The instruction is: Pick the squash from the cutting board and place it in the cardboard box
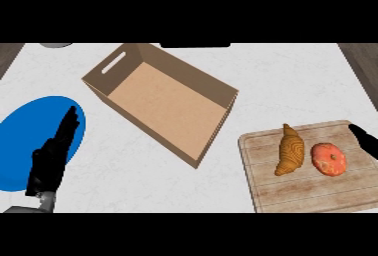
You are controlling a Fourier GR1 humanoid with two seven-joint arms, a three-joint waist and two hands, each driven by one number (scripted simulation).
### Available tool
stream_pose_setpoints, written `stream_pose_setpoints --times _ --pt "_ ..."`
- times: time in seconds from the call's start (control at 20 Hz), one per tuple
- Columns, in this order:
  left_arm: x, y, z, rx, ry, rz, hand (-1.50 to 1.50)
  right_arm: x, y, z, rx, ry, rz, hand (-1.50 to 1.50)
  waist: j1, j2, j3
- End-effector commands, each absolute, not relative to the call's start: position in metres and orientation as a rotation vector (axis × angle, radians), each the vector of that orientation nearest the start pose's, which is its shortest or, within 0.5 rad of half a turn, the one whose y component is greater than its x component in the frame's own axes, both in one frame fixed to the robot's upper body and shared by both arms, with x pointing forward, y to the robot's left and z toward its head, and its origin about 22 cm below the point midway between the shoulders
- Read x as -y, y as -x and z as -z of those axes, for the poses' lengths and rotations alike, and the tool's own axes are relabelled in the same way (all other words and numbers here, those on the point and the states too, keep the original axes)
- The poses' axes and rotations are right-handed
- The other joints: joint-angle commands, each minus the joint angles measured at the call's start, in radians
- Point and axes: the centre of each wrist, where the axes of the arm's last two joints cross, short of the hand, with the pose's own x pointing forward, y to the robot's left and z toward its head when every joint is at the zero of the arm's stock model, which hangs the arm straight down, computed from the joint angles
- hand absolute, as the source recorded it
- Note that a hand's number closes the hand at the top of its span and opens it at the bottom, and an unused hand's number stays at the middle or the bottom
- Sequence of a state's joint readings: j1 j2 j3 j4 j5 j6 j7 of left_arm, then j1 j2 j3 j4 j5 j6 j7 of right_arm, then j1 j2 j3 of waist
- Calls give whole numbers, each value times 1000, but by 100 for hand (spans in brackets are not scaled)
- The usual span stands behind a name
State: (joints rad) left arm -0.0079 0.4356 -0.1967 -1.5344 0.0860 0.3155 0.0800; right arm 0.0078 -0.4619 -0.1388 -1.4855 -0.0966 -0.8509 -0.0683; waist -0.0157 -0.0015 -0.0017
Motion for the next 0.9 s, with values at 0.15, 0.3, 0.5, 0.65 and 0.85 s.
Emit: stream_pose_setpoints --times 0.15,0.3,0.5,0.65,0.85 --pt "-291 -229 -6 1428 -392 204 0 400 -195 -42 1258 1197 63 -150 9 0 -5" --pt "-288 -233 -5 1448 -404 197 0 408 -190 -66 1105 1123 -115 -150 5 1 -7" --pt "-279 -240 -6 1448 -393 187 0 395 -183 -78 881 1003 -292 -150 2 3 -6" --pt "-293 -239 -14 1453 -368 206 0 370 -199 -100 797 907 -327 -150 31 3 -3" --pt "-275 -236 -16 1452 -371 219 0 342 -208 -130 737 858 -372 -150 23 0 0"
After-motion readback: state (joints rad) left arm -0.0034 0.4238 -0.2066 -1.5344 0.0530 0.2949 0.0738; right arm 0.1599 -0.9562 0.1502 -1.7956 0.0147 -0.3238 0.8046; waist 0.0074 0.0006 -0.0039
